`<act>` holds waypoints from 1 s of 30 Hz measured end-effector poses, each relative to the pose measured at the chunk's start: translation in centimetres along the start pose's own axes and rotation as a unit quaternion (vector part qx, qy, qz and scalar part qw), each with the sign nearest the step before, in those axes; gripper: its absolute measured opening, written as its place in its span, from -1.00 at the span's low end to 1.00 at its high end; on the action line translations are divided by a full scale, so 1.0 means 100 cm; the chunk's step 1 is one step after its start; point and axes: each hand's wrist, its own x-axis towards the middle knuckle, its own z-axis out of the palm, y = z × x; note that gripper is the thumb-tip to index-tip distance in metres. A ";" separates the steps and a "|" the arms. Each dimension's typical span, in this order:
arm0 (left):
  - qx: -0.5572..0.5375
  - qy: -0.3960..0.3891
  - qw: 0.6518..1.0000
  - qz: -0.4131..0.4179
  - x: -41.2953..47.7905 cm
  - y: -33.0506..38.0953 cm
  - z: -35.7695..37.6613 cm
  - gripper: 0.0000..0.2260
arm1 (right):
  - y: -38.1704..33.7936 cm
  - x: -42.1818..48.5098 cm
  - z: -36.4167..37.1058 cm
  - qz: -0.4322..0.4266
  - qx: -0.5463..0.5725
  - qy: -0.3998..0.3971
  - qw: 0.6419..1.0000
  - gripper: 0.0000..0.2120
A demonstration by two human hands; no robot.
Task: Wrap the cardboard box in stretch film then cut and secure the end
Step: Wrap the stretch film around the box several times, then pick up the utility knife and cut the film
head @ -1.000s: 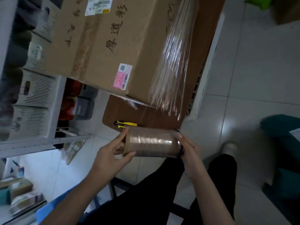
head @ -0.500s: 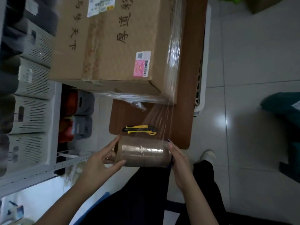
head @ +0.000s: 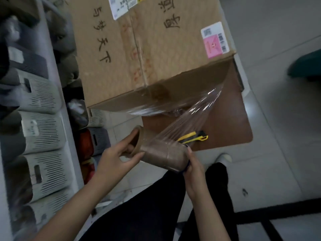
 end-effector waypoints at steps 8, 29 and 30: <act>-0.005 -0.022 0.999 0.040 -0.017 -0.033 -0.001 -0.40 | 0.048 -0.006 -0.012 -0.062 0.063 0.011 0.996 -0.51; 0.033 -0.143 0.985 0.090 0.092 -0.152 -0.058 -0.54 | 0.149 0.072 0.078 -0.086 0.132 0.054 0.986 -0.71; 0.026 -0.133 0.986 0.102 0.098 -0.156 -0.055 -0.55 | 0.150 0.076 0.083 -0.079 0.120 0.062 0.988 -0.75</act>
